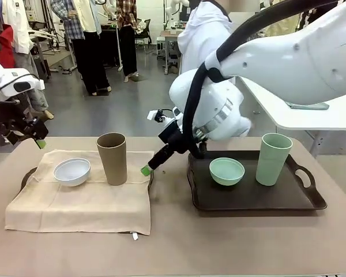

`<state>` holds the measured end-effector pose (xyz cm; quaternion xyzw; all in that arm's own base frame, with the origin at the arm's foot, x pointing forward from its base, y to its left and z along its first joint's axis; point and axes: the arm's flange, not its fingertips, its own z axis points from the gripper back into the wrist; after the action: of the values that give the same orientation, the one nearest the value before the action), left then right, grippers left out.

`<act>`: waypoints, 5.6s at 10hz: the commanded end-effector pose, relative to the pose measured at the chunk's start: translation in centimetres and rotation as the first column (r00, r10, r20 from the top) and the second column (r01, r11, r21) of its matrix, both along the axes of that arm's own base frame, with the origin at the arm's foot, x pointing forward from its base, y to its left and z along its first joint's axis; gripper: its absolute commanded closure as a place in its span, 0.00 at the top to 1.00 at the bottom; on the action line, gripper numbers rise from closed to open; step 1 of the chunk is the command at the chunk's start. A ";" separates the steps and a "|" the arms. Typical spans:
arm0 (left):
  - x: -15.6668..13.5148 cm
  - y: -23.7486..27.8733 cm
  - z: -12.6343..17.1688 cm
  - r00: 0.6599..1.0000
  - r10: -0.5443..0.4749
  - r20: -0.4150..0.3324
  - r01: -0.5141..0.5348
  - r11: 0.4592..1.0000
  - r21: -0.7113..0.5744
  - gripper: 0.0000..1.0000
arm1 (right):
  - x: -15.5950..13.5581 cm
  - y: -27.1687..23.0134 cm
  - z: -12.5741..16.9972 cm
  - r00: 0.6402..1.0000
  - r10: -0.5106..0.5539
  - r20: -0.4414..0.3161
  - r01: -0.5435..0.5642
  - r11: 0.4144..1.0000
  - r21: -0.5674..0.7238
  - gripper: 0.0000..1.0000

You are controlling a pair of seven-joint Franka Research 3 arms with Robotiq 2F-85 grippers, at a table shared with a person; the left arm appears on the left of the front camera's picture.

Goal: Set up a tray with a mat and arrange the tableware.
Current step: Place the Picnic Bowl and Reusable plastic cup back onto the Handle tray in front of the human's position, then pick up the Picnic Bowl and Reusable plastic cup from the Handle tray in front of the human's position and hold them in the air.

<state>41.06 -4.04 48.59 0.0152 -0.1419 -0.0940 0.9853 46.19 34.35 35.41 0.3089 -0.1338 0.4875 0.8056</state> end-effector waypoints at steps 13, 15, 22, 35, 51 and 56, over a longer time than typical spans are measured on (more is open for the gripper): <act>-1.3 -5.3 4.8 0.999 -0.039 -0.010 0.039 0.999 0.026 0.87 | -8.9 -1.5 18.5 0.818 -0.571 0.069 0.512 0.669 -0.539 1.00; -1.3 -5.3 4.8 0.999 -0.039 -0.010 0.039 0.999 0.026 0.87 | -8.9 -1.5 18.5 0.818 -0.571 0.069 0.512 0.669 -0.539 1.00; -1.3 -5.3 4.8 0.999 -0.039 -0.010 0.039 0.999 0.026 0.87 | -8.9 -1.5 18.5 0.818 -0.571 0.069 0.512 0.669 -0.539 1.00; 3.3 8.0 5.5 0.952 -0.145 -0.271 -0.038 0.819 -0.573 0.88 | -9.7 -37.9 18.8 0.512 -0.715 -0.477 0.781 0.618 -0.089 1.00; -2.7 20.3 3.0 0.964 0.008 -0.266 -0.235 0.492 -0.838 0.88 | -16.7 -51.8 12.5 0.480 -0.632 -0.609 0.844 0.523 0.124 1.00; -2.7 20.3 3.0 0.964 0.008 -0.266 -0.235 0.492 -0.838 0.88 | -16.7 -51.8 12.5 0.480 -0.632 -0.609 0.844 0.523 0.124 1.00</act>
<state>38.31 16.09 51.42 -0.4740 -0.0499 0.0570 0.8773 29.48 -17.49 47.89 0.4864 -0.1453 -0.0578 0.8596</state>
